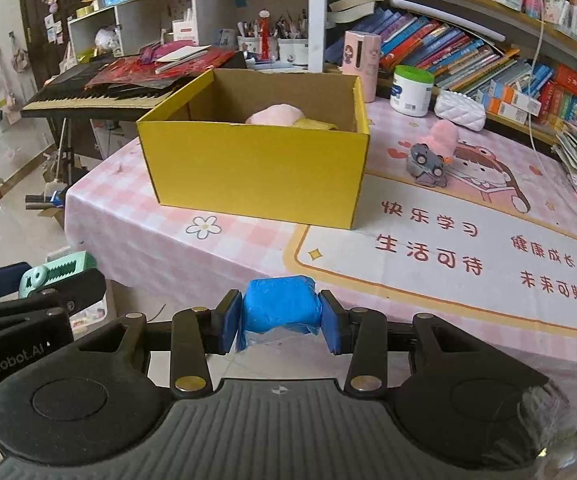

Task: Organize objects
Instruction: 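Carry the tape dispenser in the left tool while the right tool carries the eraser, then drop the tape dispenser into the box with left tool while right tool releases the eraser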

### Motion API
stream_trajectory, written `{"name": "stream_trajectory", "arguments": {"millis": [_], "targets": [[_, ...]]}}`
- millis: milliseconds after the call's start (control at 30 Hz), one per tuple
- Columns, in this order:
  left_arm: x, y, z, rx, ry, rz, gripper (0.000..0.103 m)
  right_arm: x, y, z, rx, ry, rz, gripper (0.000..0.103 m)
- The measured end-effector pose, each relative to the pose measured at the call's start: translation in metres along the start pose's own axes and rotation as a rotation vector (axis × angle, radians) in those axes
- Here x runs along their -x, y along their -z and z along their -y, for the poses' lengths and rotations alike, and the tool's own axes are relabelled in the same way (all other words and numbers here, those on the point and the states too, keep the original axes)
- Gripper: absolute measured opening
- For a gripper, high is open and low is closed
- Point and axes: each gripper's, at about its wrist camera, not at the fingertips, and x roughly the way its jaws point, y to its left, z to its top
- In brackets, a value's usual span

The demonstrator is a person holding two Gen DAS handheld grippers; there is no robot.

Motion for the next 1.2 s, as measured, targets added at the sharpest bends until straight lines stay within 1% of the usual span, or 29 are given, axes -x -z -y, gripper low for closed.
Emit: {"name": "stream_trajectory", "arguments": {"millis": [67,167,267,467,567,733,867,1000,1200], "targets": [[-0.001,-0.002,0.0,-0.005,-0.005,0.012,0.069,-0.001,-0.003,0.0,0.003,-0.006,0.011,0.039],[-0.003,-0.011,0.002,-0.02,-0.007,0.043,0.069,-0.002,-0.012,0.002,-0.001,-0.009,0.054,0.039],[-0.005,-0.026,0.007,-0.05,-0.011,0.095,0.069,-0.006,-0.027,0.007,-0.015,-0.007,0.11,0.039],[-0.023,-0.065,0.024,-0.112,-0.022,0.186,0.069,-0.023,-0.069,0.02,-0.025,-0.004,0.195,0.039],[-0.039,-0.083,0.032,-0.122,-0.027,0.204,0.069,-0.034,-0.093,0.029,-0.022,0.002,0.238,0.039],[-0.074,-0.107,0.045,-0.128,-0.043,0.199,0.069,-0.059,-0.13,0.049,-0.044,0.001,0.264,0.039],[-0.099,-0.118,0.053,-0.13,-0.06,0.177,0.069,-0.079,-0.152,0.061,-0.047,-0.012,0.258,0.039],[-0.121,-0.123,0.06,-0.135,-0.074,0.144,0.069,-0.102,-0.167,0.065,-0.02,-0.036,0.219,0.039],[-0.146,-0.126,0.068,-0.16,-0.087,0.095,0.069,-0.131,-0.181,0.061,0.031,-0.072,0.166,0.039]]}}
